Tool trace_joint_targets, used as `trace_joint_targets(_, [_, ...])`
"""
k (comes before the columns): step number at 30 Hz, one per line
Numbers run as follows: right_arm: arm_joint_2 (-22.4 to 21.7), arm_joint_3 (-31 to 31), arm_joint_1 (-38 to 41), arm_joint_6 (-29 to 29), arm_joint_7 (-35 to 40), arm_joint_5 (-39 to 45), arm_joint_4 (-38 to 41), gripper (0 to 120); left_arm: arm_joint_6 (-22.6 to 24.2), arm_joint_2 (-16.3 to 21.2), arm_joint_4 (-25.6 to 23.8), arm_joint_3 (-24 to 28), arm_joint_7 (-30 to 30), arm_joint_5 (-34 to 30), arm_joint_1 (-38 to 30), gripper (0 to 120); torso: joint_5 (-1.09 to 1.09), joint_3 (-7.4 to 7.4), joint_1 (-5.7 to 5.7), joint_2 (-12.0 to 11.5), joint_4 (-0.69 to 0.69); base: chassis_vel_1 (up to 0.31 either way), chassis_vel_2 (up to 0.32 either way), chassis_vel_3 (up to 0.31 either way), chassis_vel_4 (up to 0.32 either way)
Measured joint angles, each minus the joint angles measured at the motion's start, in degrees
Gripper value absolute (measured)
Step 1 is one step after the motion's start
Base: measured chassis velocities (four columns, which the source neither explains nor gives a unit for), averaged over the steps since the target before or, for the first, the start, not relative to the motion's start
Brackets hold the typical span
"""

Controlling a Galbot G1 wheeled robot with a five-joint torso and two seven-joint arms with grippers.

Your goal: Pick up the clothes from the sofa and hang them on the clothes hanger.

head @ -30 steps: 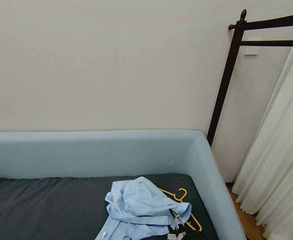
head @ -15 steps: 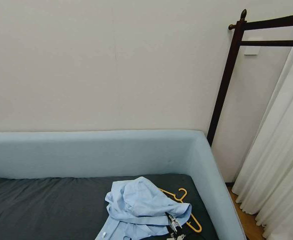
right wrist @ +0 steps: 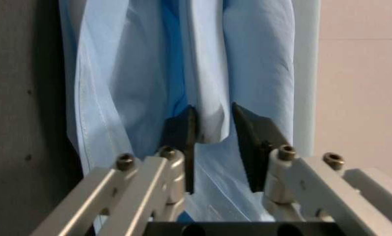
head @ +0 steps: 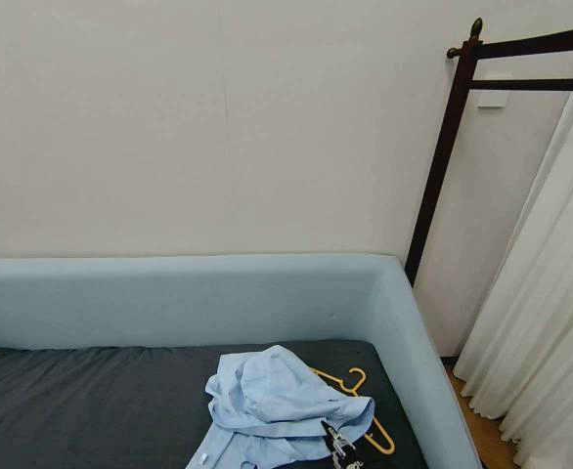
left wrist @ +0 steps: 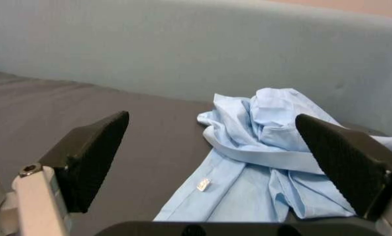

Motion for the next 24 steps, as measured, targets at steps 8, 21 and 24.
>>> trace_joint_targets(8, [-1.3,-0.6,1.1,0.2,-0.9,0.5,-0.5,0,0.0,0.2,-0.3,-0.3,0.0,-0.2,0.2,100,0.00,0.00,0.00,0.0,0.00,0.000,0.000,0.000,0.000])
trace_joint_targets(21, [-13.6,-13.5,0.9,-4.5,-10.8,33.0,22.6,0,0.4,2.2,0.1,-1.0,0.0,0.0,-1.2,100,0.00,0.00,0.00,0.0,0.00,0.000,0.000,0.000,0.000])
trace_joint_targets(24, [-16.9,-15.0,1.9,-6.6,-14.3,40.4,29.0,0,0.6,3.1,0.5,-1.2,0.0,0.1,-1.8,100,0.00,0.00,0.00,0.0,-0.01,0.000,0.000,0.000,0.000])
